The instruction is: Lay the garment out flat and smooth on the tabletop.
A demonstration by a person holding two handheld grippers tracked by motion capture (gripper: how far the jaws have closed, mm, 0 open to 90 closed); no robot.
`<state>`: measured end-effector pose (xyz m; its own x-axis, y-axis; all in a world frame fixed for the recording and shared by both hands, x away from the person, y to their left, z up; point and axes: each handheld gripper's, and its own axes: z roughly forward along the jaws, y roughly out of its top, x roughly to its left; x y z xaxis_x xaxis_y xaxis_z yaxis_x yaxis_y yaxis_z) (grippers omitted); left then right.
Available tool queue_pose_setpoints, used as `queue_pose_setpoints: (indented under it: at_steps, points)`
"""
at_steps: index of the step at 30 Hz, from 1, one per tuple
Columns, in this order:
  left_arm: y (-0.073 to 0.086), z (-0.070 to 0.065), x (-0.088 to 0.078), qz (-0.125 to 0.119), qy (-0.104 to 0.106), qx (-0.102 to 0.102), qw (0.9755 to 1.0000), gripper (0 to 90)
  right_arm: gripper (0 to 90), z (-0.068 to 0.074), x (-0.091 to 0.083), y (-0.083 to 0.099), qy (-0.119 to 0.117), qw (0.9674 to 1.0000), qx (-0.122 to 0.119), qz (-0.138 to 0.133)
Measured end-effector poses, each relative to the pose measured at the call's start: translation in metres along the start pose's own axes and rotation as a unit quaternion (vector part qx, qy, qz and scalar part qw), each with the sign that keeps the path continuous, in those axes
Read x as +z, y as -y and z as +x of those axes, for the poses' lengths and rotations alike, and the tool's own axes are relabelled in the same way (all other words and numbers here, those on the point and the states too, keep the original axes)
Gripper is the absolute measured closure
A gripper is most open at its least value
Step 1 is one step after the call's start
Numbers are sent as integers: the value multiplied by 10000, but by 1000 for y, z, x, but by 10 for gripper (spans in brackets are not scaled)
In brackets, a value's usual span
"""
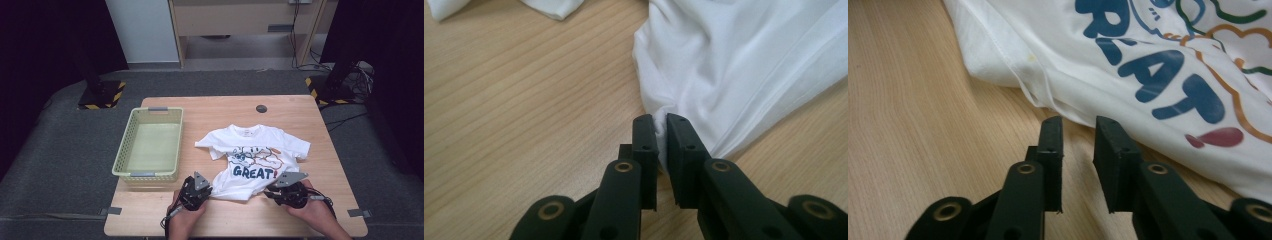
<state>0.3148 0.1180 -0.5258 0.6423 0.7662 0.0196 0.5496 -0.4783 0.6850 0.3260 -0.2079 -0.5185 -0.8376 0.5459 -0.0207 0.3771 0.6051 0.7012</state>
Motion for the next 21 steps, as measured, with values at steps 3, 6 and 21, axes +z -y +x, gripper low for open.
queue_pose_setpoints:
  at_steps: [3,6,21]
  points:
    - [1,0,1,-23,-2,-25,10000,826,686,3,3,-2,-64,9999,6,-125]
    - [1,1,1,-37,6,-46,10000,821,669,6,8,-4,-134,9998,-93,-127]
    - [1,1,0,-156,98,-163,9997,815,900,8,22,-16,-231,9995,-202,71]
